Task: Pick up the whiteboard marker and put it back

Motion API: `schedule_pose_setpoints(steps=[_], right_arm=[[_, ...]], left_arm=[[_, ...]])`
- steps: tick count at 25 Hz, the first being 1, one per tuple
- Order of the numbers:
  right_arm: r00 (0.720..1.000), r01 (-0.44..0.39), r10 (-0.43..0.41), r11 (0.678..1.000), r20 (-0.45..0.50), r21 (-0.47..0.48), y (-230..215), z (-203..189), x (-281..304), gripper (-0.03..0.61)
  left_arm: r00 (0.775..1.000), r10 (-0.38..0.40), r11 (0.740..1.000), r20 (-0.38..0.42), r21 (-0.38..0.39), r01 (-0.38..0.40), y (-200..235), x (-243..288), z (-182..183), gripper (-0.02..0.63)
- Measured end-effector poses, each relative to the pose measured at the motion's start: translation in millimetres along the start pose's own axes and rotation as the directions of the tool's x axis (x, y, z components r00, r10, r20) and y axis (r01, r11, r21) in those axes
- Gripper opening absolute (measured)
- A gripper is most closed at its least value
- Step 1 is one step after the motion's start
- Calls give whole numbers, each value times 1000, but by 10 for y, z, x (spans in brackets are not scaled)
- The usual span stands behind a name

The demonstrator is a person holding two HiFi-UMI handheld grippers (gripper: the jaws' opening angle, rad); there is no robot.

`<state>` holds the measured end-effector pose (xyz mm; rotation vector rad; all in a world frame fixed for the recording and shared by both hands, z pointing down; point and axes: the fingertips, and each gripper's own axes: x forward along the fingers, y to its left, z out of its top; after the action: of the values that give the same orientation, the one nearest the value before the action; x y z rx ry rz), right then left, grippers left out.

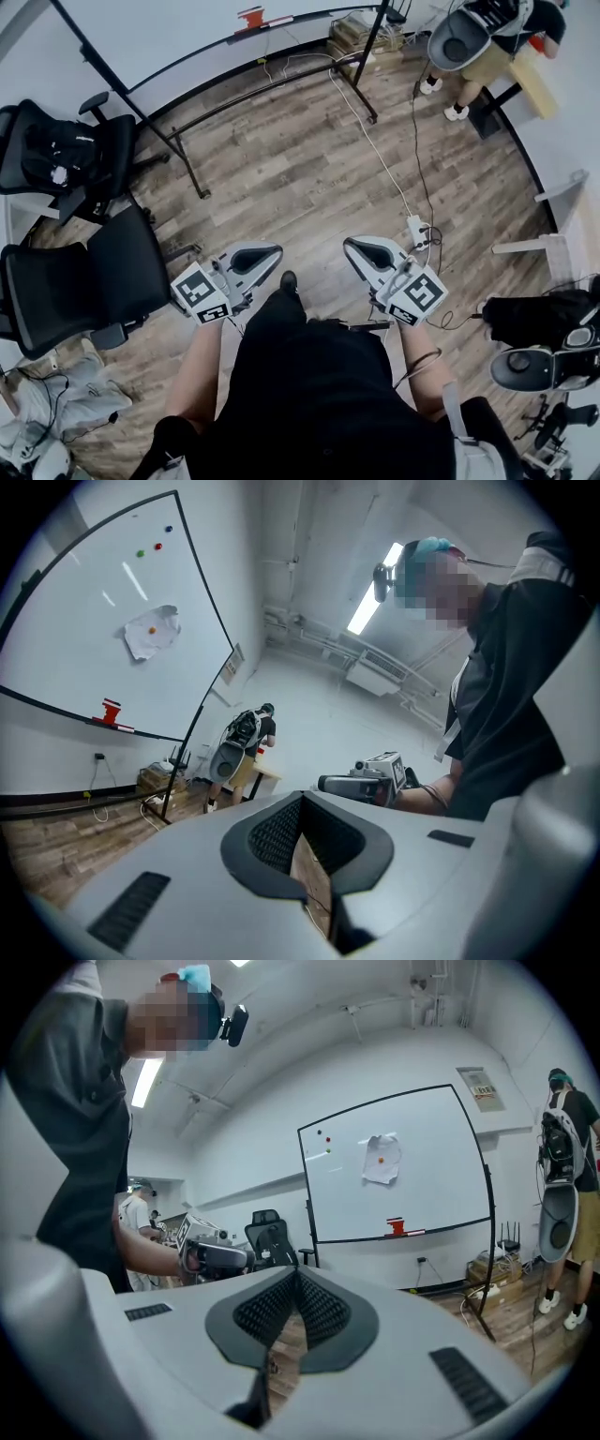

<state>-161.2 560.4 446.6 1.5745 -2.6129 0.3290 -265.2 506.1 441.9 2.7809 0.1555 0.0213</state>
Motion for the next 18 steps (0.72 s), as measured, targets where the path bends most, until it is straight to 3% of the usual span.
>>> schedule_pose_setpoints(steps=[4,9,18], right_arm=[[999,40,-40,999,-8,-9,-125,52,251,21],[998,68,-68,998,1,-8,-303,173,327,21],[1000,-1,2,1000,27,-29,-687,311,776,21]], left_arm=[[1000,-27,1000,-7,-10,27,421,-36,70,12],[998,-61,998,2,-15,61,574,120,154,12],[1000,2,1000,6,-13,-2,1014,141,261,12]])
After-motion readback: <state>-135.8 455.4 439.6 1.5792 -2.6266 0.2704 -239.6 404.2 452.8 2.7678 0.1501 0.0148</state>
